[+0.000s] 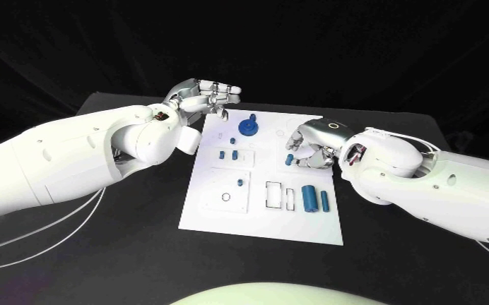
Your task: Assemble the parts on the task board
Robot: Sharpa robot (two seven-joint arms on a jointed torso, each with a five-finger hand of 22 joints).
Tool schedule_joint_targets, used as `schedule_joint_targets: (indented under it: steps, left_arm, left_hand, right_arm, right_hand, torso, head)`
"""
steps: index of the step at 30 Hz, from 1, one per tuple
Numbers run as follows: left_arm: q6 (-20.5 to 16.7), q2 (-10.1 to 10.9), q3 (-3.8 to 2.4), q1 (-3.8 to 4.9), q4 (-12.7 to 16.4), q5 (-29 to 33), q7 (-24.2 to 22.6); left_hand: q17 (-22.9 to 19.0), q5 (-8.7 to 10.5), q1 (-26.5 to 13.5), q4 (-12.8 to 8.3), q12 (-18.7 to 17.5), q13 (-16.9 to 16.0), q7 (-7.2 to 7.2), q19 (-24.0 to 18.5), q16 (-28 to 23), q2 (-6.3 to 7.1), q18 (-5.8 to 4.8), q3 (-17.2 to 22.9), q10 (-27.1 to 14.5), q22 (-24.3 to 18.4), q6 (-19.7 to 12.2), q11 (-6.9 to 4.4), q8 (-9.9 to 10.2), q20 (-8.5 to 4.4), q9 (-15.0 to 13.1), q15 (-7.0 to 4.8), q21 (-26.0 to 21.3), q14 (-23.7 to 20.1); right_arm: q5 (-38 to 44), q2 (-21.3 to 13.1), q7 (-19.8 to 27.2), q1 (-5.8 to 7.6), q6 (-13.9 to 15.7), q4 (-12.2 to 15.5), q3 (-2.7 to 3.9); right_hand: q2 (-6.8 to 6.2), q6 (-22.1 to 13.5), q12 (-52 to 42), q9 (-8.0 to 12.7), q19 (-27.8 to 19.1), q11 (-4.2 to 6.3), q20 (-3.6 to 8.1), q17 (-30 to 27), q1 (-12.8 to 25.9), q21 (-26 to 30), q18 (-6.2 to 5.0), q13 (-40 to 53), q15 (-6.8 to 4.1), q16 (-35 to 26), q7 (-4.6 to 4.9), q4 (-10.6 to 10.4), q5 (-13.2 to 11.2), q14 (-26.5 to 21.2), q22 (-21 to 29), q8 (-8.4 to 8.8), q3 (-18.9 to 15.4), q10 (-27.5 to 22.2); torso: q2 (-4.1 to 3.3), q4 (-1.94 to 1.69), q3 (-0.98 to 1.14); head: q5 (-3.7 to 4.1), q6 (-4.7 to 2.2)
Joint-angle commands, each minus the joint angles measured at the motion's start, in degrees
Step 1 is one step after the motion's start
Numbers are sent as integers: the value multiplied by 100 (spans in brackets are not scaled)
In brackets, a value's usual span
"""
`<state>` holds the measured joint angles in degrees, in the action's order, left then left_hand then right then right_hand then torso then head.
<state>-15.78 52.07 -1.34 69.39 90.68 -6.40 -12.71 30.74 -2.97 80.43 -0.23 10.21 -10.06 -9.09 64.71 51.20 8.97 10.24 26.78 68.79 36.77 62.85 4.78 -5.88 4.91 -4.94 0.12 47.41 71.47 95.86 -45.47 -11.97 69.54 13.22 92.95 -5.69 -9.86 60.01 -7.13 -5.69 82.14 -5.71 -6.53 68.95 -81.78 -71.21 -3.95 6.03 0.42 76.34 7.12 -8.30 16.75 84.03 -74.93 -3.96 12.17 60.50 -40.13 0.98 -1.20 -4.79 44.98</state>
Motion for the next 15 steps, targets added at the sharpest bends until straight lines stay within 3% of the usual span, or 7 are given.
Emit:
schedule_joint_targets:
  steps: [1,15]
  left_arm:
    - [105,-5,-3,4,11,28,-17]
    - [107,-7,-3,4,10,28,-9]
  left_hand:
    - [-6,3,18,-20,4,-10,-11,43,-31,-18,32,-7,-48,-8,-31,0,-26,16,9,2,-31,-36]
    - [-6,3,18,-20,4,-10,-11,43,-31,-18,32,-7,-48,-8,-31,0,-26,16,9,2,-31,-36]
  right_arm:
    - [118,47,78,-21,-271,-35,-5]
    - [53,280,89,-79,-324,-305,-41]
  right_hand:
    - [75,28,-43,3,-12,34,-4,7,-3,-29,9,13,21,-14,-40,24,-11,168,-846,-9,-18,59]
    - [348,241,-248,-30,143,147,73,67,-108,-326,70,45,-73,45,15,66,-256,197,-967,-63,212,406]
  torso:
    - [-1,4,-1]
    - [3,2,1]
  head:
    - [-8,7]
    - [4,31]
